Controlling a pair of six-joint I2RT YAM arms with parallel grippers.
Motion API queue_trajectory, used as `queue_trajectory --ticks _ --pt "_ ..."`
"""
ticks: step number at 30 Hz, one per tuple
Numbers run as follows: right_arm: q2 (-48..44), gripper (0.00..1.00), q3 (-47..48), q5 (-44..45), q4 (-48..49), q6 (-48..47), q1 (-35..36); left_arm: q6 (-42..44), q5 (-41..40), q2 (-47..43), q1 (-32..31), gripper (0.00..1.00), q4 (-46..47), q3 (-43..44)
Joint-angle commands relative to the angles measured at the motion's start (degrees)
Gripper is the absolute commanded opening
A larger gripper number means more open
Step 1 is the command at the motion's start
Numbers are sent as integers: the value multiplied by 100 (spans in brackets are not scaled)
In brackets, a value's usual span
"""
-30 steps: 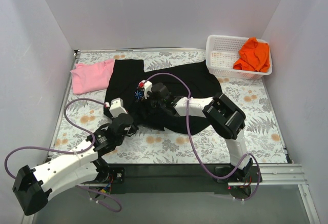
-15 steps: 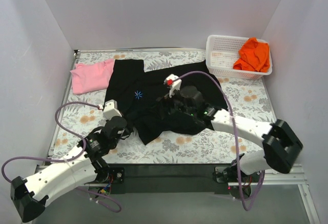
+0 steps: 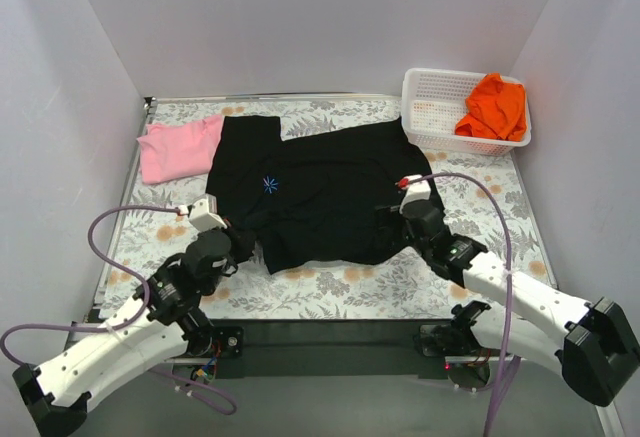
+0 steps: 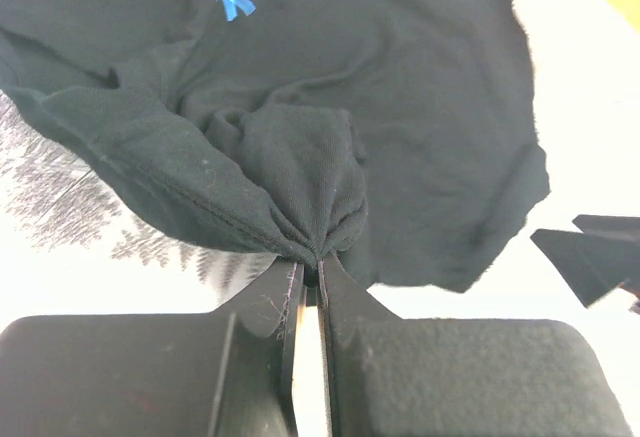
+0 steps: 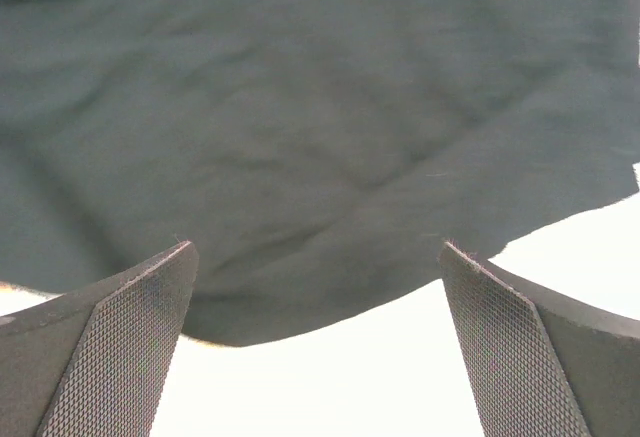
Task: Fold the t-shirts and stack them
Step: Flatten the tshirt out
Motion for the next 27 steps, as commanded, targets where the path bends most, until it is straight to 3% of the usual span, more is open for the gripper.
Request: queue_trajectory --ticks 1,9,15,27 --pt "-38 98 21 25 -217 174 -610 91 210 -290 -22 0 -1 368" --pt "630 98 56 -652 29 121 -2121 39 378 -325 -22 0 -107 403" --pt "938 96 144 -925 161 -72 -2825 21 352 -484 -40 0 -133 368" --pt "1694 70 267 -1181 495 -213 -3415 -120 176 -493 -198 0 -282 368"
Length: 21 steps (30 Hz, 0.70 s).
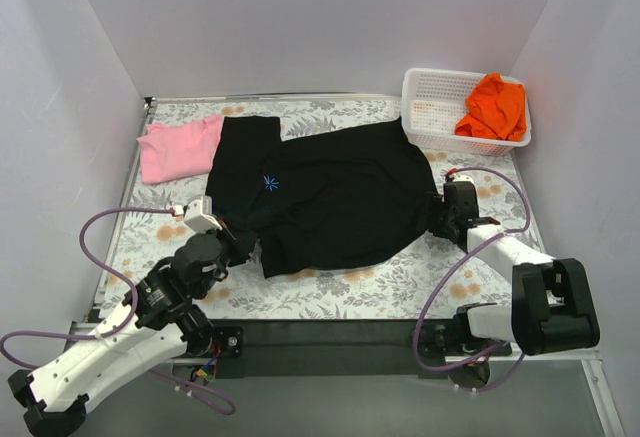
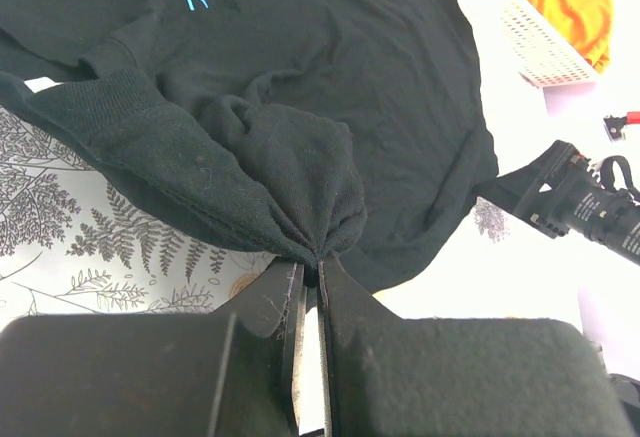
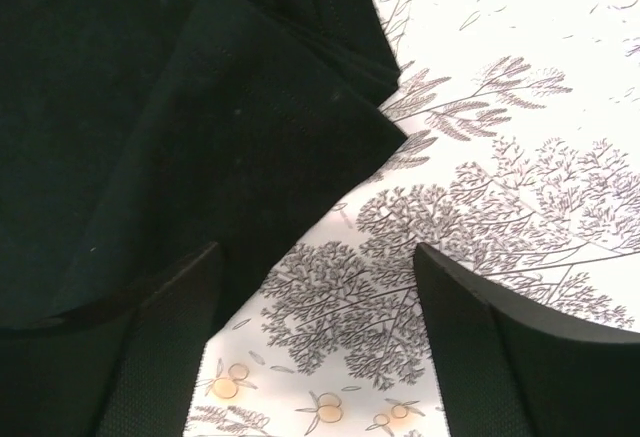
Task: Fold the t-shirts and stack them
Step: Flatten the tshirt out
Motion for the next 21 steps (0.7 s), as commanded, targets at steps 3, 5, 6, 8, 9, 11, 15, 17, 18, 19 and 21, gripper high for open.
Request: queue_trajectory --ticks 3,5,6,8,9,11,15,17,18,19,21 --pt "246 66 252 -16 500 -84 -163 -89 -185 -40 -110 0 -103 108" --pt "377 64 252 20 579 -93 -233 -115 -211 -31 -154 0 -138 125" --pt "430 63 226 11 623 -75 -242 -124 -237 -40 -163 0 -156 125" --pt "536 61 217 63 755 -84 -286 -142 -255 -49 -198 0 -183 143" --pt "571 61 234 37 772 -75 -330 -142 -281 -66 -216 0 -200 143" --pt "650 57 260 -51 790 -75 -391 -168 -299 -75 -242 0 -218 143" --pt "677 52 296 -103 860 -84 -479 -195 -343 -58 -278 0 -270 160" --pt "826 49 357 -296 869 -101 -523 -212 -378 -66 -304 0 -288 160" --pt "878 48 375 -375 861 -102 -541 -221 -387 -67 -304 0 -297 178" --pt "931 46 401 -550 860 -102 -550 -212 -396 -58 -313 0 -314 178" --pt "1037 42 401 -709 869 -84 -611 -247 -431 -75 -339 0 -341 187"
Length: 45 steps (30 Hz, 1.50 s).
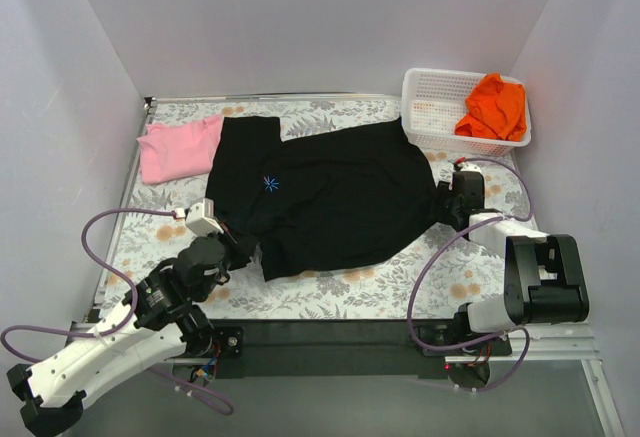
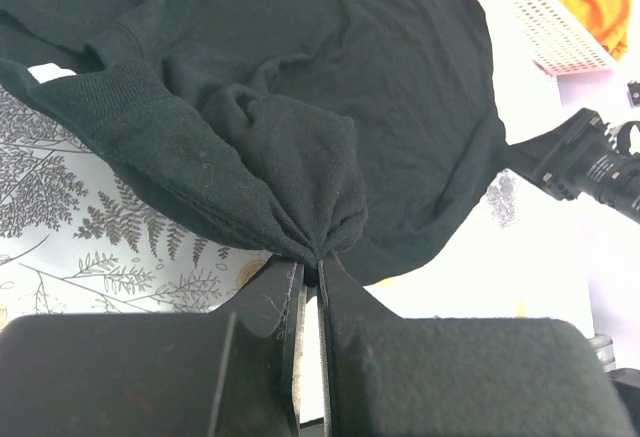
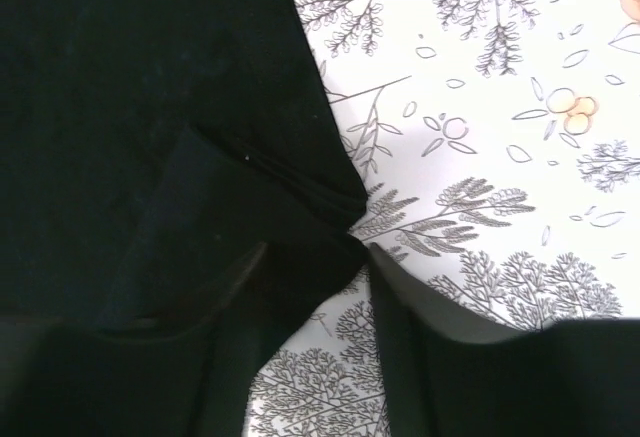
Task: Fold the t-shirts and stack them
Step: Flatten the tshirt out
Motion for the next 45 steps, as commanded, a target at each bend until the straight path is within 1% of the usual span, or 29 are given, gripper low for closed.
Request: queue_trajectory --ticks 1,2,4,8,9,10,12,13,18,23,25,28,31,34,35,36,37,39,40,41,45 --pt "211 36 93 -496 -38 27 -91 -90 -210 -54 -70 0 -120 185" --pt "228 33 67 -540 -46 27 -100 -99 -228 -71 -79 0 -129 185" --pt "202 32 40 -549 -73 36 -117 -116 -254 -71 -114 0 -155 194" --pt "-78 30 23 -444 -371 28 -117 -117 -316 -27 -149 0 -173 237" --pt "-140 28 5 -400 -433 27 -117 -108 -316 -1 -149 0 -173 246" --pt "-306 22 -4 -356 -486 36 -117 -108 -324 8 -158 0 -173 255" --pt "-483 15 -74 -364 -530 36 -117 -99 -333 52 -176 0 -182 264" --pt "-570 2 -100 -382 -530 36 -117 -108 -342 52 -185 0 -173 264" --pt "-1291 1 -127 -417 -1074 19 -117 -134 -430 78 -220 0 -182 246" --pt "-2556 1 -118 -285 -1794 -16 -109 -353 -737 219 -220 0 -278 159" --pt "-3090 1 -74 -329 -2127 -25 -109 -397 -808 464 -220 0 -331 184" --pt "-3610 1 14 -469 -2558 -34 -100 -582 -966 886 -220 0 -489 255" --pt "-3971 1 32 -513 -2867 -52 -91 -766 -992 1150 -220 0 -612 238" --pt "-4148 1 58 -575 -2877 -8 -56 -1012 -905 1089 -220 1 -700 97" --pt "-4140 1 84 -566 -2877 -25 -56 -1048 -861 1037 -211 21 -726 19" --pt "-4105 1 93 -566 -2877 -43 -56 -1083 -808 949 -220 32 -692 -26" --pt "-4000 1 137 -610 -2877 -69 -56 -1092 -660 888 -211 52 -604 -113" --pt "-3912 1 154 -680 -2851 -87 -47 -1092 -475 887 -220 85 -473 -210" --pt "-3859 1 111 -689 -2781 -87 -56 -1109 -317 922 -220 91 -437 -254" --pt "-3850 1 93 -689 -2745 -95 -56 -1214 -264 1018 -211 94 -419 -307" --pt "-3858 1 58 -681 -2666 -131 -47 -1461 -149 1325 -220 95 -436 -500"
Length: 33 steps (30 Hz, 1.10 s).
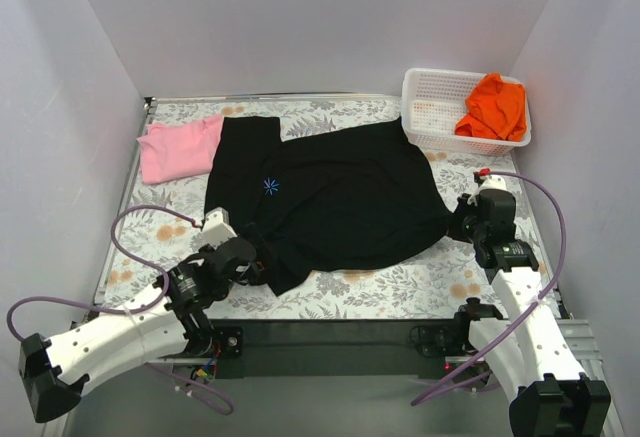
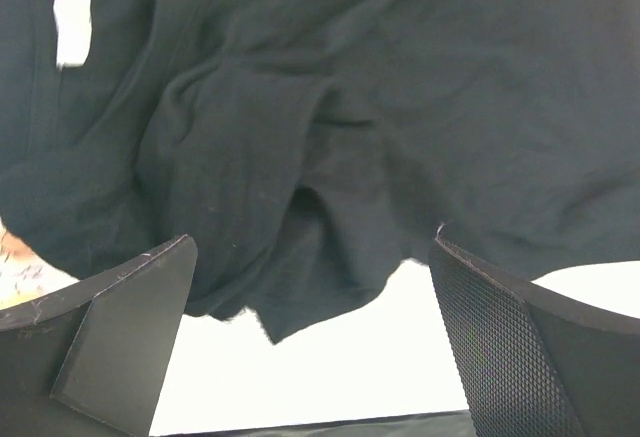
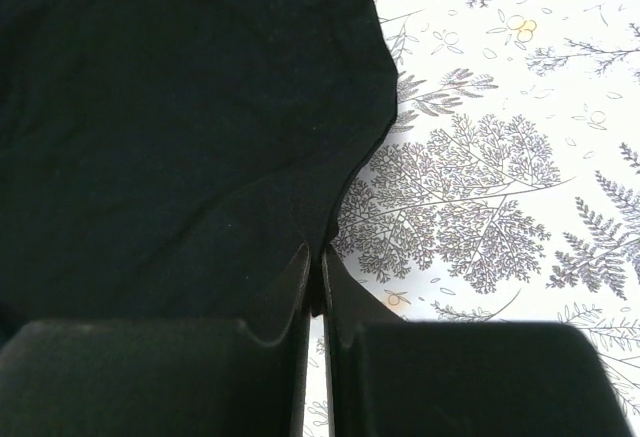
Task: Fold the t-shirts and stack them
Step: Flatten the tshirt out
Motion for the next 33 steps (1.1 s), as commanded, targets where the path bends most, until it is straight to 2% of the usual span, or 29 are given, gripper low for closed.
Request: queue_trajectory --ticks 1,8,11,15,17,21,25,26,30,33 --pt "-55 1 172 -240 152 -94 27 -327 196 246 -27 95 3 -177" --pt "-29 1 154 -347 257 -129 27 -459 434 213 -159 93 55 -309" --pt "76 1 101 -418 397 -129 36 -64 285 -51 -387 92 380 -257" --pt "226 1 49 -453 503 -137 27 673 240 71 -511 93 993 -37" --pt "279 1 31 -479 573 -129 36 937 469 290 -502 93 1232 24" --pt "331 1 31 -462 644 -129 36 816 636 1485 -589 93 1207 226" --pt "445 1 -4 -514 784 -129 36 956 -48 1907 -1572 95 1339 620" --pt "480 1 -13 -523 811 -137 36 991 -32 2073 -1592 95 1321 692" --pt "586 1 -74 -558 916 -146 36 668 -58 2540 -1601 95 753 860" --pt "586 1 -57 -567 960 -146 27 -96 -312 2778 -1627 91 24 868"
